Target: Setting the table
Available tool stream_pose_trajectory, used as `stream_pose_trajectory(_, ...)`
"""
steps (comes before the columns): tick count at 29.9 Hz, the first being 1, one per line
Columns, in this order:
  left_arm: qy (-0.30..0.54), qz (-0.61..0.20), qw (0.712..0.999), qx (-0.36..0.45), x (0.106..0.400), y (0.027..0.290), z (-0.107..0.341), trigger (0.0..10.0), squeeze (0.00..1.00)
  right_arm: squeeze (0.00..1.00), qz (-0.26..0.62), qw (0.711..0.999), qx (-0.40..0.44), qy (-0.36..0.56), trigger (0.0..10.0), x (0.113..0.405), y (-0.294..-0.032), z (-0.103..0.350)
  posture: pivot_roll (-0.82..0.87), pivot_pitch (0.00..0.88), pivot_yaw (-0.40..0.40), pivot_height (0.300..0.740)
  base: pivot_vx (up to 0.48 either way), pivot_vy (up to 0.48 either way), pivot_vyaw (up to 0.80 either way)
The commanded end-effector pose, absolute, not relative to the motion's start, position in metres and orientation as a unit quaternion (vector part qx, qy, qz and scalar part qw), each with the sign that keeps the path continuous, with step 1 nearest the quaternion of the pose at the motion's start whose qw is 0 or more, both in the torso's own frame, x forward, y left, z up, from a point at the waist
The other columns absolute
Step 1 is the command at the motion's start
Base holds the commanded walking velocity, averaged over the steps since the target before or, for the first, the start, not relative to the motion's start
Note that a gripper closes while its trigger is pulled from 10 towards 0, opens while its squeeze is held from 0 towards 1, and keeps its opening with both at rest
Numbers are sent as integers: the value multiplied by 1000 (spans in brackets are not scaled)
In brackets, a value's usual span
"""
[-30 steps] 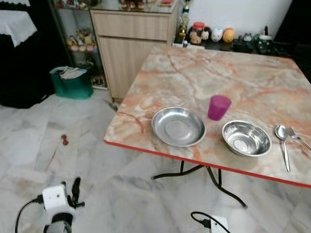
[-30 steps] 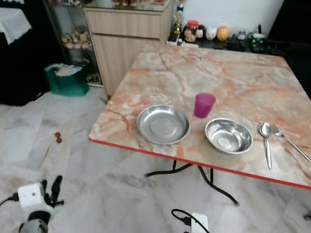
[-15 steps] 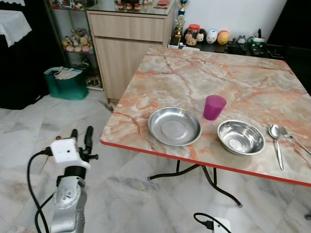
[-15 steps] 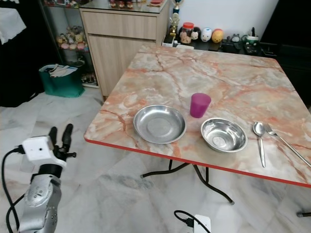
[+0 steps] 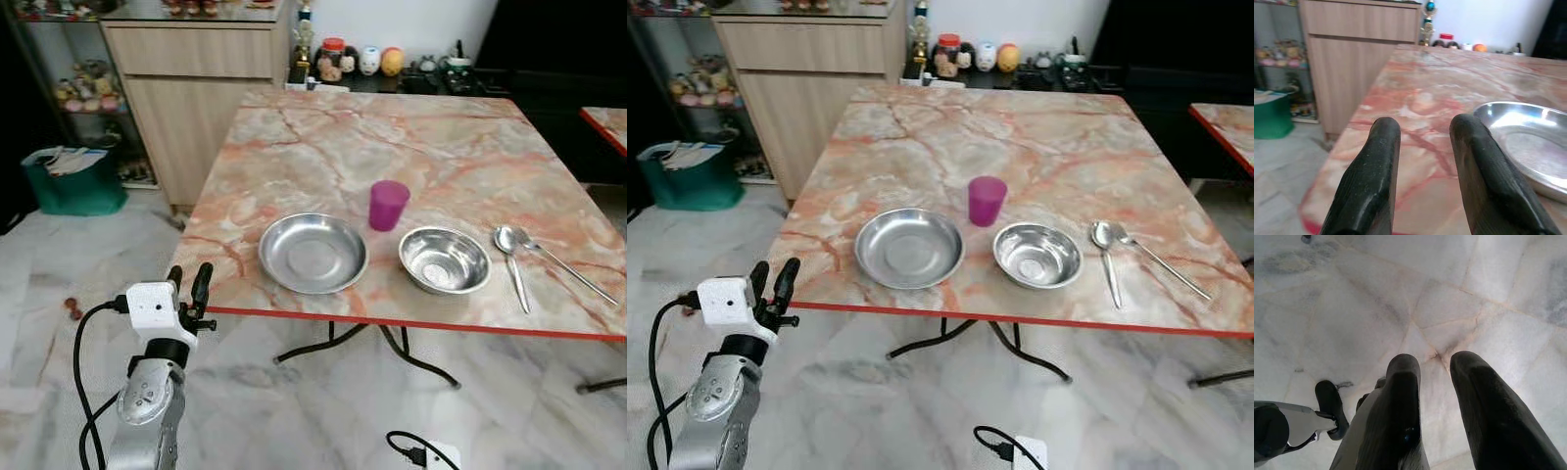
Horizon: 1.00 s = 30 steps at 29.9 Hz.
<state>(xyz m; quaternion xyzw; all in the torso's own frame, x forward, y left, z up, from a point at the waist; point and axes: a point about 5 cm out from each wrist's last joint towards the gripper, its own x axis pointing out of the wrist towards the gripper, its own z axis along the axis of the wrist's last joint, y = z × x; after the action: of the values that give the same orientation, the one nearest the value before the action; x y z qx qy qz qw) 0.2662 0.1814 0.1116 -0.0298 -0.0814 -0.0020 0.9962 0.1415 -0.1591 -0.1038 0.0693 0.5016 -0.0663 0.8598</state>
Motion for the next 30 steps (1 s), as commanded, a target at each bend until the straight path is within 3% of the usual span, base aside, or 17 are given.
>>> stream_pose_trajectory(1,-86,-12,996,-28,268,176,116,10000,0,0,-64,859,67,503,10000,139,-159,-105,79,0,-12,740,0,0,-719)
stream_pose_trajectory(12,-94,-23,995,-31,279,166,123,10000,0,0,-88,857,72,502,10000,138,-169,-104,119,0,-29,740,0,0,-690)
stream_pose_trajectory(30,-101,-11,995,-22,285,169,127,10000,0,0,-125,857,94,491,10000,141,-170,-103,111,0,-33,740,0,-283,0)
